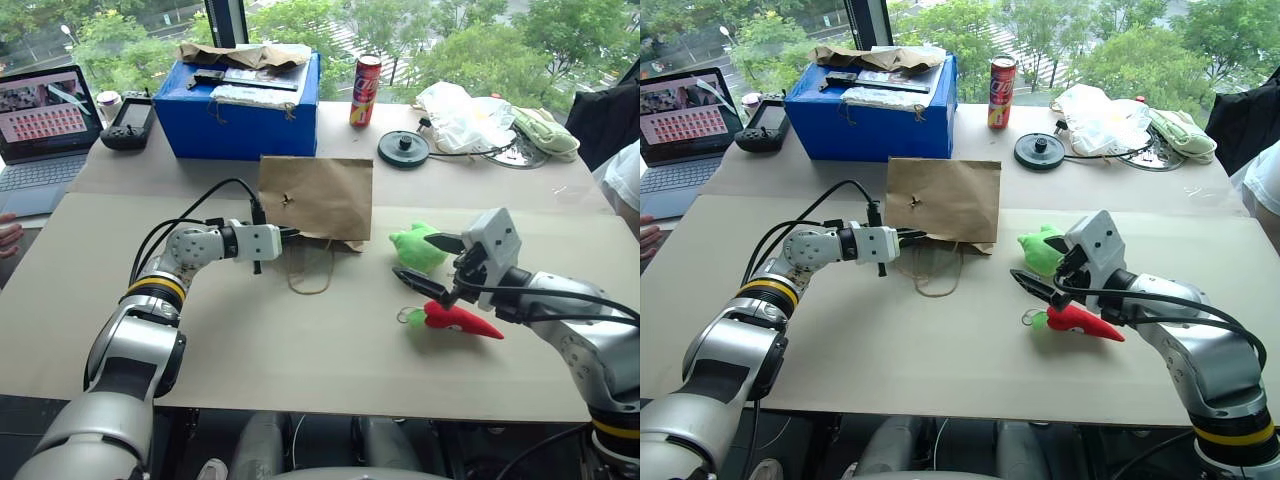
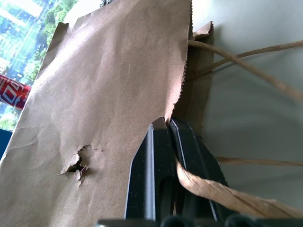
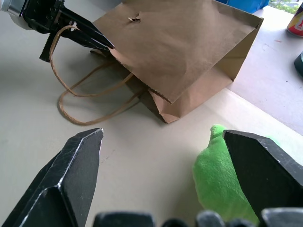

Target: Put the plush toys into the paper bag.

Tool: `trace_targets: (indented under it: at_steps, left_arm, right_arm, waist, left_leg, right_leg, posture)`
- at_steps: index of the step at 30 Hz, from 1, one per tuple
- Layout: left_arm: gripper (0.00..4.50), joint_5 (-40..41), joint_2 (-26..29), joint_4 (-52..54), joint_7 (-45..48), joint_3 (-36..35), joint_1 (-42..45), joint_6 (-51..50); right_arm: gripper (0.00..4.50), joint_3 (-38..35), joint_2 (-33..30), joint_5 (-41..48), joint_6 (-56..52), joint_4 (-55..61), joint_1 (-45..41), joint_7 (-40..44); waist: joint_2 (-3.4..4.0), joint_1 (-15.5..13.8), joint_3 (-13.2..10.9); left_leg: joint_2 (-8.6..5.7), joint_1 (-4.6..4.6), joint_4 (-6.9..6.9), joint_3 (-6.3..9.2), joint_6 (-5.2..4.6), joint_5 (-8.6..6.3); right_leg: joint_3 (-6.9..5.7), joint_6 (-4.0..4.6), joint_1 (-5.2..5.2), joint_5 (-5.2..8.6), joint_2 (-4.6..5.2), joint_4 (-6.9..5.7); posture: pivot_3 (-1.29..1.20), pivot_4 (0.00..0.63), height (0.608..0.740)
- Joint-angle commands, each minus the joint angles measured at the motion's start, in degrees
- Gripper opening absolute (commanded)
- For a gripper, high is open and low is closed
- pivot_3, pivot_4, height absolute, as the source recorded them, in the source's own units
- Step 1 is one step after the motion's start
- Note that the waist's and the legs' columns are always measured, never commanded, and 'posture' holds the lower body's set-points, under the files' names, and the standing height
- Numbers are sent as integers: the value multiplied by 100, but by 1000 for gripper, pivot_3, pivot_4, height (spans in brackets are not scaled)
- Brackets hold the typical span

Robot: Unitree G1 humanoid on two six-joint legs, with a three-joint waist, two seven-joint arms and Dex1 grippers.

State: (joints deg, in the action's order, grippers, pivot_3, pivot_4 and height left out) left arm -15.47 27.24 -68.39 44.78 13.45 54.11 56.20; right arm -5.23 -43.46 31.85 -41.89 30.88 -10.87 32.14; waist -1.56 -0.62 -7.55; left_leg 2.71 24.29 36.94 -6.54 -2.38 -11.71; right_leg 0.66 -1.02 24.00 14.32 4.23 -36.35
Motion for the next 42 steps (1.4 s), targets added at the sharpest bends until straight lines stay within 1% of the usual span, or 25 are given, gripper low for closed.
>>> trace_targets:
  at_steps: [1,3,5,7,10,13,16,18,20,21,22,23,25,26,27,28,29,30,31,36,42]
  left_arm:
    - [46,629,31,313,584,-292,182,-155]
    - [46,1002,42,526,1033,-421,152,-367]
    - [46,1446,85,892,1564,-561,72,-786]
    - [46,1865,140,1340,1984,-706,-27,-1320]
    - [46,2239,289,2072,2399,-801,-231,-2118]
    - [46,2485,442,2871,2586,-831,-502,-3027]
    - [46,2752,481,3646,2514,-918,-732,-3969]
    - [46,2835,482,4113,2362,-961,-852,-4481]
    - [0,2844,479,4533,2206,-973,-975,-4827]
    - [0,2831,479,4676,2141,-979,-1020,-4926]
    - [0,2825,473,4810,2072,-991,-1057,-5028]
    - [0,2823,468,4928,2021,-999,-1088,-5123]
    - [0,2841,461,5221,1935,-1004,-1165,-5351]
    - [0,2856,460,5384,1902,-1000,-1220,-5461]
    - [0,2873,457,5533,1878,-992,-1276,-5558]
    - [0,2882,446,5663,1848,-982,-1328,-5657]
    - [0,2884,438,5763,1825,-979,-1368,-5741]
    - [0,2879,424,5846,1793,-974,-1388,-5814]
    - [0,2877,411,5904,1762,-973,-1395,-5873]
    - [0,2842,339,6062,1616,-998,-1359,-6003]
    - [0,3014,246,6150,1363,-1137,-1215,-6447]
  right_arm:
    - [4500,-93,22,-30,-50,144,-150,-59]
    - [4500,-83,32,-22,-64,164,-159,-73]
    - [4500,-28,51,-16,-86,222,-151,-87]
    - [4500,51,92,-12,-132,296,-156,-116]
    - [4500,217,204,-3,-220,433,-209,-185]
    - [4500,542,450,-5,-379,624,-396,-354]
    - [4500,801,737,-4,-544,726,-618,-544]
    - [4500,1126,1102,-74,-648,659,-850,-751]
    - [3983,1562,1516,-304,-700,415,-1057,-1005]
    - [3827,1700,1642,-419,-713,316,-1113,-1098]
    - [3211,1772,1801,-514,-721,189,-1158,-1213]
    - [3030,1793,1938,-583,-721,82,-1188,-1321]
    - [2326,1879,2186,-843,-681,-240,-1283,-1559]
    - [2085,1933,2307,-989,-617,-416,-1347,-1665]
    - [1690,1998,2419,-1151,-543,-614,-1432,-1765]
    - [1065,2021,2592,-1302,-442,-883,-1535,-1895]
    - [619,2022,2726,-1413,-375,-1071,-1604,-1975]
    - [502,2062,2820,-1576,-322,-1293,-1673,-2093]
    - [77,2111,2894,-1736,-275,-1498,-1722,-2194]
    - [28,2188,3226,-2341,-339,-2281,-1857,-2591]
    - [28,2535,3191,-2729,-574,-2518,-1716,-2426]
  waist:
    - [0,0,0]
    - [0,1,0]
    - [0,5,0]
    - [0,10,0]
    - [1,44,0]
    - [1,100,1]
    - [1,131,0]
    - [1,131,0]
    - [1,135,1]
    - [1,137,1]
    - [2,137,1]
    - [2,136,1]
    - [3,133,1]
    - [3,131,1]
    - [3,132,1]
    - [3,122,1]
    - [3,124,1]
    - [3,131,1]
    - [3,135,1]
    - [4,144,2]
    - [4,145,2]
  left_leg:
    - [0,0,0,0,0,0]
    - [0,0,1,0,0,0]
    - [1,1,1,0,0,0]
    - [2,2,1,0,0,0]
    - [3,0,2,1,0,0]
    - [7,-1,2,5,0,0]
    - [10,-1,9,7,0,1]
    - [10,-1,14,8,0,1]
    - [10,-3,21,9,0,1]
    - [11,-4,22,9,1,1]
    - [13,-5,24,10,1,2]
    - [12,-4,24,10,2,2]
    - [12,-4,24,9,2,2]
    - [11,-5,24,8,2,2]
    - [11,-4,24,7,2,2]
    - [10,-2,25,6,3,3]
    - [11,-3,24,8,3,3]
    - [12,-3,24,7,3,3]
    - [11,-3,23,7,3,3]
    - [12,-5,20,6,5,4]
    - [12,-2,17,6,5,4]
  right_leg:
    - [0,0,0,0,0,0]
    - [0,0,1,0,0,0]
    - [-1,0,0,0,-1,1]
    - [0,0,1,0,-2,0]
    - [1,0,0,0,-4,-1]
    - [3,0,0,0,-10,-4]
    - [6,1,2,0,-14,-21]
    - [6,0,2,0,-14,-33]
    - [7,1,2,0,-15,-36]
    - [8,1,2,0,-17,-38]
    - [9,1,3,1,-20,-40]
    - [10,1,3,1,-20,-40]
    - [11,1,3,0,-19,-41]
    - [12,1,2,0,-19,-40]
    - [12,1,2,0,-17,-41]
    - [12,1,3,0,-17,-41]
    - [10,2,3,0,-18,-41]
    - [11,2,3,0,-19,-41]
    - [12,2,3,0,-20,-41]
    - [13,2,5,0,-21,-42]
    - [13,3,6,0,-19,-54]
  posture:
    - [0,150,739]
    - [0,150,739]
    - [0,150,739]
    - [0,150,739]
    - [0,150,739]
    - [0,150,739]
    - [0,150,739]
    - [0,150,739]
    - [0,150,739]
    - [0,150,739]
    - [0,150,739]
    - [0,150,739]
    - [0,150,739]
    - [0,150,739]
    - [0,150,739]
    - [0,150,739]
    - [0,150,739]
    - [0,150,739]
    - [0,150,739]
    - [0,150,739]
    - [0,150,739]
